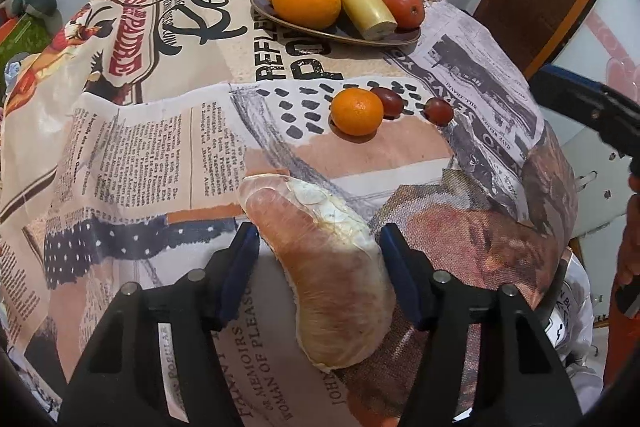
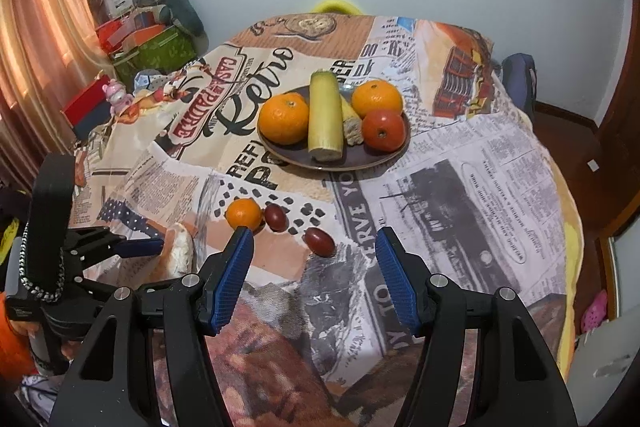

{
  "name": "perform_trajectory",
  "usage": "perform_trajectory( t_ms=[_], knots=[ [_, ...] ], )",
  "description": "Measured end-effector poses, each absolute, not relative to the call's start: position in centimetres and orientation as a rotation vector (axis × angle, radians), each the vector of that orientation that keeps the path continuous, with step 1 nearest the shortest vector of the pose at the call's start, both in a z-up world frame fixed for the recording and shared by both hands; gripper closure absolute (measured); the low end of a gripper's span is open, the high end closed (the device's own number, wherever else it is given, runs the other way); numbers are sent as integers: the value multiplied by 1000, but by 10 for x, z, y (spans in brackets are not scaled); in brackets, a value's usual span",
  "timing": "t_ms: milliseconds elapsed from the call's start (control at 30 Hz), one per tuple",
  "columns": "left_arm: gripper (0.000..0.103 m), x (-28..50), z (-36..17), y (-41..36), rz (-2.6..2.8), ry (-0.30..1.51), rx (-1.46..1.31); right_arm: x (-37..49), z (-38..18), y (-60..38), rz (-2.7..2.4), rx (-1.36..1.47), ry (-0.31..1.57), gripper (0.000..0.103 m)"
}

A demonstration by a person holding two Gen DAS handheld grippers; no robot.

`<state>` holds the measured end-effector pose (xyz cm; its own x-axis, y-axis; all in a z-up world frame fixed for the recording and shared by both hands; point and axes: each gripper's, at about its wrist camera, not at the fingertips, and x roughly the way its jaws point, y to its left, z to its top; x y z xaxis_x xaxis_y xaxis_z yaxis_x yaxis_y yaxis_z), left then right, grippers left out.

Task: Organize fruits
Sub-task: 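Grasp the bagged bread roll with the left tool while the right tool reaches the small mandarin, then close the right tool on the small mandarin while the left tool lifts the bread roll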

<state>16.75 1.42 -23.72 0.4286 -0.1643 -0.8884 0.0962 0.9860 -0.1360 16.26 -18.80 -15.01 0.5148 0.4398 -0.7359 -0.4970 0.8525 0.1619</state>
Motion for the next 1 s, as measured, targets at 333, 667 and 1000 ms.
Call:
perform_trajectory(
  t_ms=[333,667,1000],
  knots=[
    [65,177,-227,38,-149,1064,-102,167,-171,-155,648,-102,926,43],
    [75,176,-218,44,-181,1046,-83,177,-201,-120,704,-120,1021,58],
    [52,179,-238,56,-182,1088,-165,195,-207,-106,720,-94,1031,62]
  ],
)
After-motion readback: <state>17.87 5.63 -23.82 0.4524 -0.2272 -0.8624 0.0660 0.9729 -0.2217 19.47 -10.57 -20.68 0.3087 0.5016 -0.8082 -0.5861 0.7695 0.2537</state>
